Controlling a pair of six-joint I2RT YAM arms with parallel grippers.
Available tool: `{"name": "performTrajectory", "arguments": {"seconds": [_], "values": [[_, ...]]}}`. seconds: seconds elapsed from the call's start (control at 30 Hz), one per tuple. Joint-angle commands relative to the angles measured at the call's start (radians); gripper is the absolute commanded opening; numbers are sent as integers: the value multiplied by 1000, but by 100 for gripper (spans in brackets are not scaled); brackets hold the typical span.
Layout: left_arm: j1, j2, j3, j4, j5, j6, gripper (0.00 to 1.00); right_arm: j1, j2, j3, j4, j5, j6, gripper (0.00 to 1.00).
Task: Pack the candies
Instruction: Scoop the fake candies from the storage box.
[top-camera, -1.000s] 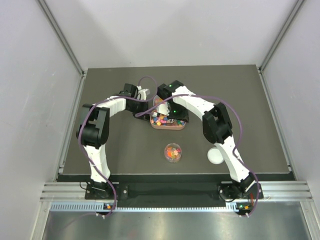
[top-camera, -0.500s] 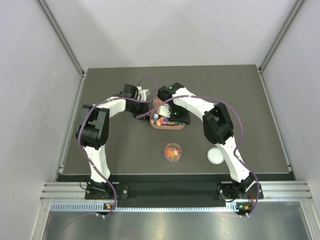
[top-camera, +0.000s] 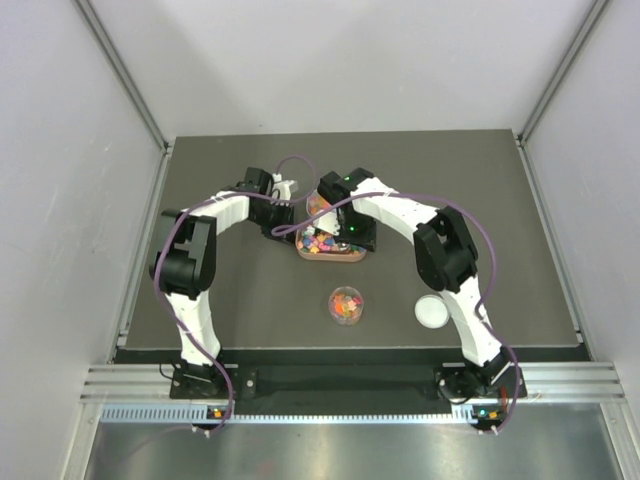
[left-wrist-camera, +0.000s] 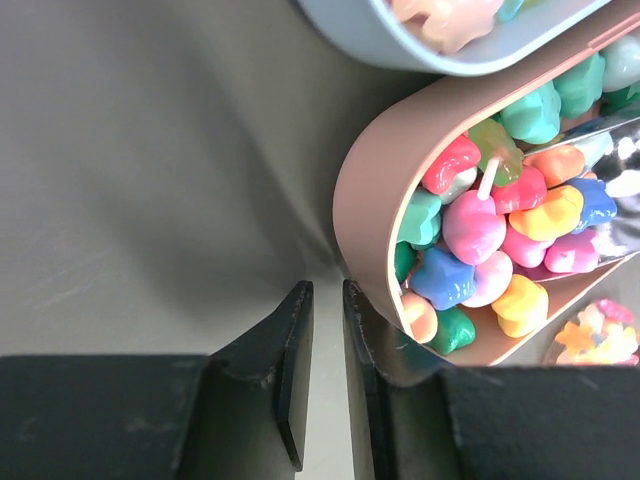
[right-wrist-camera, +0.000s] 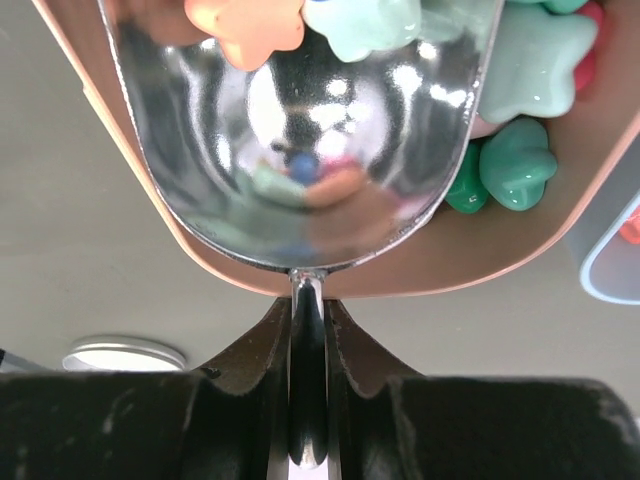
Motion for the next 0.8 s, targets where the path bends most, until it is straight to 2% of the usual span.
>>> {"name": "performTrajectory", "arguments": {"seconds": [0.0, 0.23, 0.47, 0.77], "values": [[-9, -18, 55, -53, 107, 29, 24, 41, -27, -4, 265, -196, 2, 0], [-3, -15, 89, -89, 102, 44, 25, 35, -62, -11, 265, -190, 8, 0], [-3, -7, 106, -124, 93, 67, 41, 22, -85, -22, 270, -185, 20, 0], [-3, 2, 106, -132, 77, 81, 44, 10, -119, -51, 310, -191, 49, 0]]}}
